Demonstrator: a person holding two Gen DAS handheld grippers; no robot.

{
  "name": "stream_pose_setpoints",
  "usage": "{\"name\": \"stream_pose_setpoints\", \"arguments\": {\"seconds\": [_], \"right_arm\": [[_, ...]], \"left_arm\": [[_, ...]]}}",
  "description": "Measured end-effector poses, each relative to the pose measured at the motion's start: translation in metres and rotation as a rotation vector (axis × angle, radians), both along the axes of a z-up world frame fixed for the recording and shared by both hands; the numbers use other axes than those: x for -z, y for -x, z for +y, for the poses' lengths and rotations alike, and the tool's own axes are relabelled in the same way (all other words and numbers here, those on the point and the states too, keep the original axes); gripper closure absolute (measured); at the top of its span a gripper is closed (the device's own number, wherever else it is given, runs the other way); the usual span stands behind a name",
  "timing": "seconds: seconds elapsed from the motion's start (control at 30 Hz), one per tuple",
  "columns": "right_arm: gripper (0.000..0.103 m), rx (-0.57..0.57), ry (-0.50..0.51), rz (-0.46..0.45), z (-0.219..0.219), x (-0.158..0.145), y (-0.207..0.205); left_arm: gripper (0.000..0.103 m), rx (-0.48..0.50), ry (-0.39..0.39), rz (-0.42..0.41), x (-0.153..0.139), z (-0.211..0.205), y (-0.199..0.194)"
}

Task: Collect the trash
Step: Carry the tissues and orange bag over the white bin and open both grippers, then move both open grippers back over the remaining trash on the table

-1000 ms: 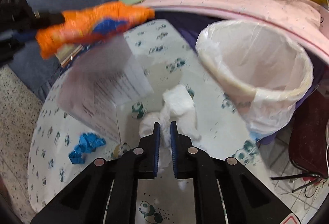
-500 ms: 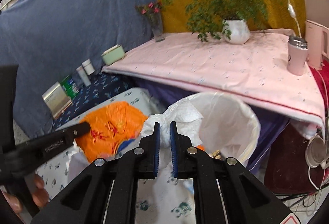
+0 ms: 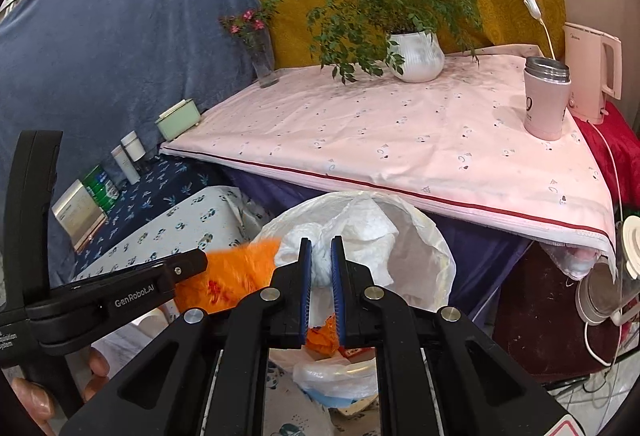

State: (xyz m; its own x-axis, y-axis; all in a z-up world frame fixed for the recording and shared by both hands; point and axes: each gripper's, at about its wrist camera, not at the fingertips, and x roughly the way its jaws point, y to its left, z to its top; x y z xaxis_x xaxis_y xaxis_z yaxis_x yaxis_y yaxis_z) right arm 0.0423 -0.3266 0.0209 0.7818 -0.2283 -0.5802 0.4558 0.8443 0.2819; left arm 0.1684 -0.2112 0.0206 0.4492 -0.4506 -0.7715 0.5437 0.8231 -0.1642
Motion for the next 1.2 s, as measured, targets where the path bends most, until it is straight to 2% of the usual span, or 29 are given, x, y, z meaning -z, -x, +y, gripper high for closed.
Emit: {"name": "stream_pose_setpoints", "arguments": {"seconds": [0.03,0.33,0.4,0.43,0.47,0.53,0.57,0.87,0.93,1.0,1.2], "right_arm": [[0.093,0.001,0.001,0.002,-0.002,0.001,-0.002],[0.093,-0.014,0.002,0.015,-0.004,0.007,-0.015],[0.089,-0.027,0.001,0.018,-0.003,0.008,-0.019],[0.088,-0.028,0.002,0.017,-0.002,0.008,-0.020],[0.085,-0.027,0.003,0.016,-0.001,0.008,-0.021],[0.075,-0.023,0.009,0.005,0.003,0.007,-0.021],[0.070,-0.022,0.013,0.002,0.004,0.006,-0.021],[0.062,-0.059,0.031,-0.018,0.028,-0.010,-0.021],[0.061,-0.073,0.033,-0.022,0.037,-0.014,-0.021],[0.059,-0.094,0.035,-0.023,0.049,-0.018,-0.021],[0.056,-0.173,0.031,-0.024,0.089,-0.024,-0.019]], "left_arm": [[0.070,-0.004,0.002,-0.002,0.000,0.000,-0.001],[0.069,-0.019,0.006,-0.004,0.001,0.004,-0.007],[0.068,-0.023,0.004,-0.011,0.000,0.007,-0.006],[0.065,-0.026,0.004,-0.015,-0.001,0.009,-0.006],[0.055,-0.031,0.005,-0.017,-0.002,0.010,-0.007],[0.041,-0.054,0.015,-0.037,-0.005,0.017,-0.006],[0.040,-0.062,0.018,-0.049,-0.007,0.020,-0.005],[0.039,-0.115,0.038,-0.068,-0.023,0.054,-0.004],[0.037,-0.135,0.044,-0.069,-0.026,0.067,-0.004],[0.029,-0.159,0.050,-0.072,-0.028,0.080,-0.002],[0.028,-0.246,0.051,-0.093,-0.035,0.132,0.001]]}}
